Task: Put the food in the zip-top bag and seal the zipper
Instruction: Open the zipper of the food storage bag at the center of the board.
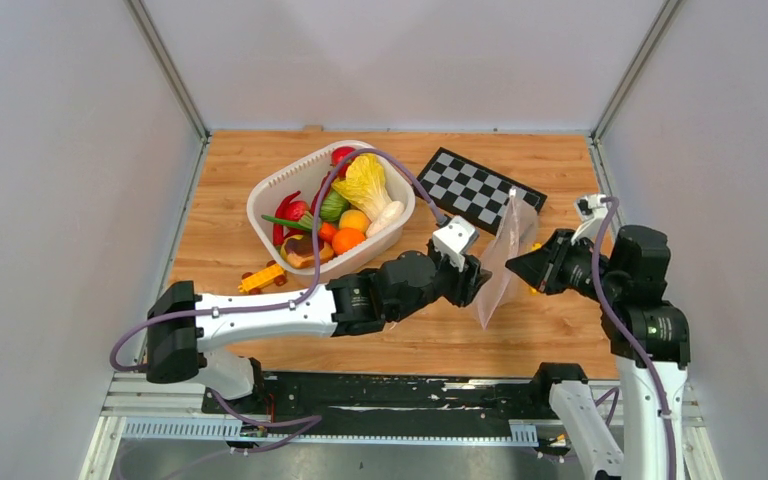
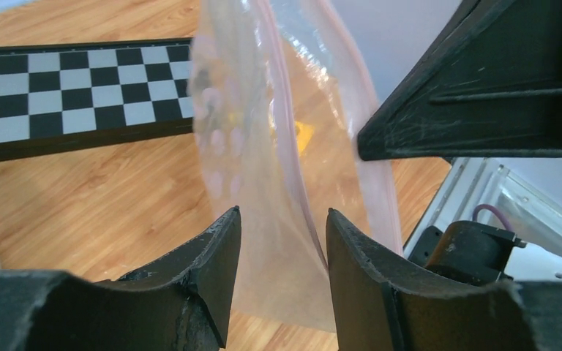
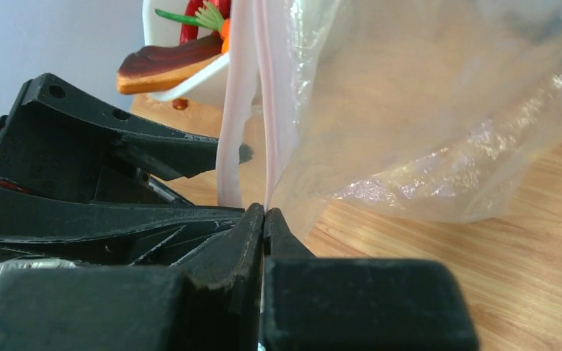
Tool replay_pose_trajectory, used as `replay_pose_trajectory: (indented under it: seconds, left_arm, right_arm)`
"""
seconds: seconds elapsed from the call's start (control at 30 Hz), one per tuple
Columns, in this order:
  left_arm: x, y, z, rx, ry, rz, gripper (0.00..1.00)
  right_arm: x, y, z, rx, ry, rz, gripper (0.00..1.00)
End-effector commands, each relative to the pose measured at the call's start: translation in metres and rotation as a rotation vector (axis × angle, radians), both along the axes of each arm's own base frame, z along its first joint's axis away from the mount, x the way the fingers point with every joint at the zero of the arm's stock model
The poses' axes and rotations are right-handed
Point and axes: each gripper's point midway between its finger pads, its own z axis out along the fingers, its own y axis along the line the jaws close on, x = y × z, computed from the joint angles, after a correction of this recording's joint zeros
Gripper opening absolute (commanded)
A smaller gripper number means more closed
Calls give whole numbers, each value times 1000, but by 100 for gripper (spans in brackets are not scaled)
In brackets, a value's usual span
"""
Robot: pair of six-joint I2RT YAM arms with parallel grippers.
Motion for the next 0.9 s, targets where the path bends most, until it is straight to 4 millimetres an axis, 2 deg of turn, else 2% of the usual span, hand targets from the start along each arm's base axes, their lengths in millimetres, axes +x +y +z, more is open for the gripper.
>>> replay_pose_trajectory:
  seconds: [0.0,0.1,0.17,0.27,0.37,0.5,0.7,0.77,0.87]
  left_arm:
    - [0,-11,9,-111,59,-49,53]
    - [2,-5,-1,-109,86,-48,45]
    - [4,2,-6,-109,95,-37,39]
    - [3,23,-16,-82,103,-5,31]
    - [6,53,-36,-30,108,62,29]
    - [10,89,-53,10,97,146,22]
    - [12,113,-78,71,107,208,11]
    - [15,122,-88,84,119,242,10]
    - [19,133,-97,103,126,279,8]
  right_arm:
    - [3,13,-7,-35,26,110,0]
    - [12,30,-23,-91,71,160,0]
    - [17,48,-35,-130,92,193,0]
    - [28,64,-46,-191,101,160,0]
    - [36,69,-43,-182,79,122,0]
    - [35,81,-36,-104,46,137,0]
    - [35,91,-67,-104,102,67,0]
    - [31,100,-63,-34,85,65,0]
    - [21,114,-46,87,15,88,0]
